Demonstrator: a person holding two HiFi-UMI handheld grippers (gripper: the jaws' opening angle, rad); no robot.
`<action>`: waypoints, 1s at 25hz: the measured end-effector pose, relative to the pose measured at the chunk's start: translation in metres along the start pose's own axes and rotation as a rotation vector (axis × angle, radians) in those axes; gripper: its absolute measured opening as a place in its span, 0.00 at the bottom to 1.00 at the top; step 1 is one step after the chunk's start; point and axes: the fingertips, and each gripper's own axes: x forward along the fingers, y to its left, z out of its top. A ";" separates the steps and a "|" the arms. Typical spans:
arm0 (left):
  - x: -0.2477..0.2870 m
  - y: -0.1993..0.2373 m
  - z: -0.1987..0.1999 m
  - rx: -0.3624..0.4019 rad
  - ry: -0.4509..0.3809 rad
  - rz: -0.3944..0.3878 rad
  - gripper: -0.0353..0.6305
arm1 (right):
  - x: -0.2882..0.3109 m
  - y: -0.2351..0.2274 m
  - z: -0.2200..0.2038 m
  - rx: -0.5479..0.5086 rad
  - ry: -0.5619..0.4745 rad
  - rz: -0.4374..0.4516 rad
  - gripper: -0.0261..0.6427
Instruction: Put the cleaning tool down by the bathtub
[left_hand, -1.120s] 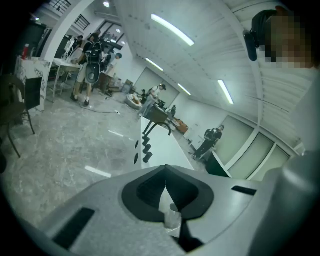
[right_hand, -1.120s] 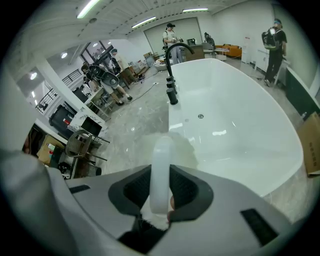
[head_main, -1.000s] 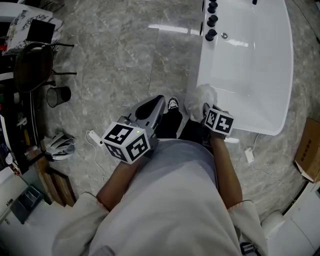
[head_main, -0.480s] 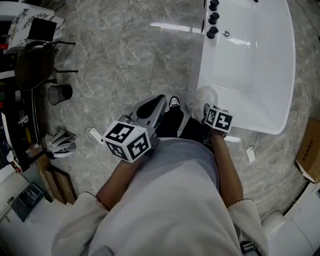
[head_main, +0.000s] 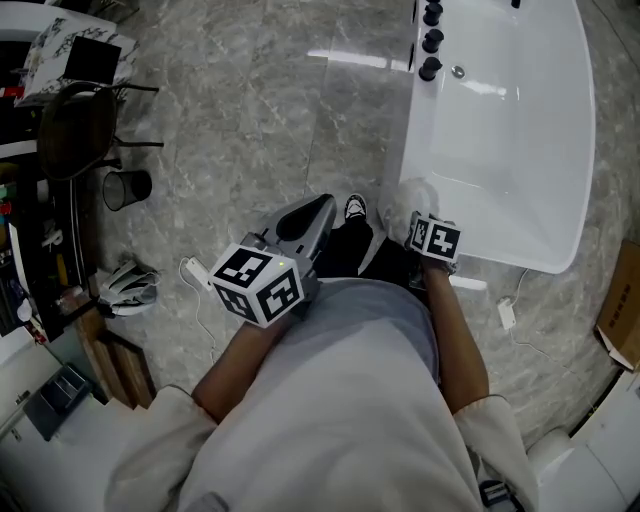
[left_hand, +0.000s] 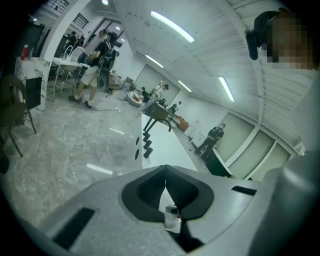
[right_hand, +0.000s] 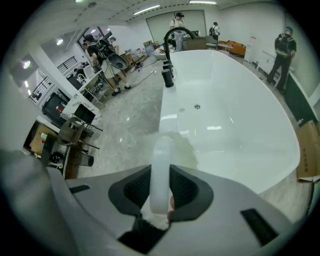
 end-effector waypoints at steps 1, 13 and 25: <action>0.000 0.000 -0.001 0.002 0.003 0.001 0.06 | 0.002 -0.001 -0.002 -0.008 0.005 -0.006 0.17; -0.008 0.007 -0.007 0.000 0.019 0.026 0.06 | 0.022 0.000 -0.010 -0.024 0.028 -0.020 0.17; -0.008 0.008 -0.005 -0.032 0.011 0.024 0.06 | 0.035 -0.006 -0.013 0.010 0.050 -0.026 0.17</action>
